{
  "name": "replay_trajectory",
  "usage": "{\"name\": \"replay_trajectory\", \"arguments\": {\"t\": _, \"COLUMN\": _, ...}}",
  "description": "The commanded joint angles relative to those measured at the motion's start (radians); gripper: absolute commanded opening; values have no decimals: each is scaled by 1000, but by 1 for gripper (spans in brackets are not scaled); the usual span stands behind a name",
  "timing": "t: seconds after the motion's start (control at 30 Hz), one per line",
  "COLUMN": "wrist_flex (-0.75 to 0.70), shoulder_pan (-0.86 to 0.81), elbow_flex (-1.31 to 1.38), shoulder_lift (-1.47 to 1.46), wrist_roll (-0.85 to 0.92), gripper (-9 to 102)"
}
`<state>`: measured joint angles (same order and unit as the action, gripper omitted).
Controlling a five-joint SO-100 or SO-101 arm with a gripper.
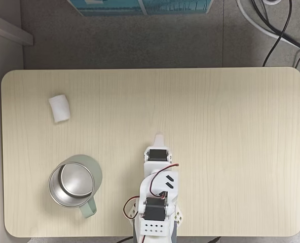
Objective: Grasp a dressing and put it in the cup.
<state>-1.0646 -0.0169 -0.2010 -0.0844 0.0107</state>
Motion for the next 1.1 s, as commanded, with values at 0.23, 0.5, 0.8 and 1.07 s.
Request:
{"name": "replay_trajectory", "arguments": {"t": 0.23, "wrist_flex": -3, "shoulder_pan": 26, "elbow_flex": -8, "shoulder_lift": -2, "wrist_roll": 31, "gripper": -2}}
{"name": "replay_trajectory", "arguments": {"t": 0.5, "wrist_flex": -110, "shoulder_pan": 130, "elbow_flex": -229, "shoulder_lift": 6, "wrist_roll": 98, "gripper": -2}}
{"name": "replay_trajectory", "arguments": {"t": 0.8, "wrist_flex": -267, "shoulder_pan": 325, "elbow_flex": -856, "shoulder_lift": 584, "wrist_roll": 232, "gripper": -2}}
{"name": "replay_trajectory", "arguments": {"t": 1.07, "wrist_flex": -430, "shoulder_pan": 449, "elbow_flex": -1359, "shoulder_lift": 1020, "wrist_roll": 419, "gripper": 16}}
